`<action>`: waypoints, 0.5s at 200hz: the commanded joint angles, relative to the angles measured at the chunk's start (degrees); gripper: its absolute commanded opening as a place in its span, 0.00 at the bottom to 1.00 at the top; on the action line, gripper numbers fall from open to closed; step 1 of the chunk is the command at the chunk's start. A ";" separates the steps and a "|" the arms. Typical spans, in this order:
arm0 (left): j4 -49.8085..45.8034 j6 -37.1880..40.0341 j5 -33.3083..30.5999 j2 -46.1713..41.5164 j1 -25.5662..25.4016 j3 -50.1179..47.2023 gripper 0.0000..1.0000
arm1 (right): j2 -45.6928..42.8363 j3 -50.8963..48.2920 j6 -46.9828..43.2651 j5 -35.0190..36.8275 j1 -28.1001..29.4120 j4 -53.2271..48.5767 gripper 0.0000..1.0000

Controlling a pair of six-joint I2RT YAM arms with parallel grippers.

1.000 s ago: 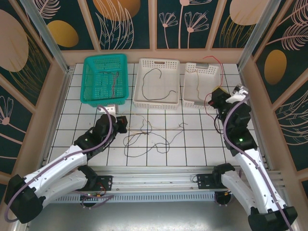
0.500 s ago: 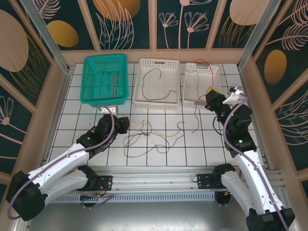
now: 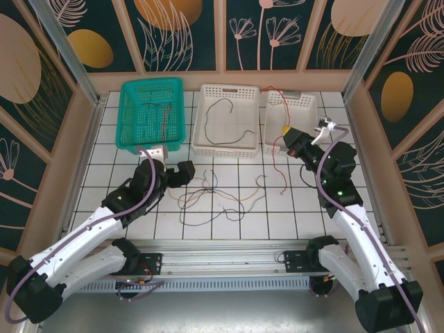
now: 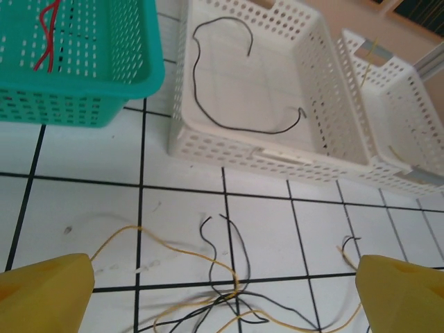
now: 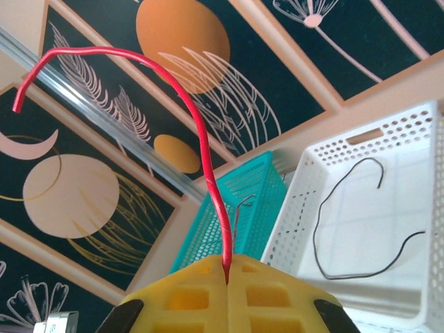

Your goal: Untangle the cables

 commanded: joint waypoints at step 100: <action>32.15 -7.70 28.82 6.70 -2.21 -0.92 0.97 | 18.56 5.24 6.38 -4.45 14.59 8.24 0.00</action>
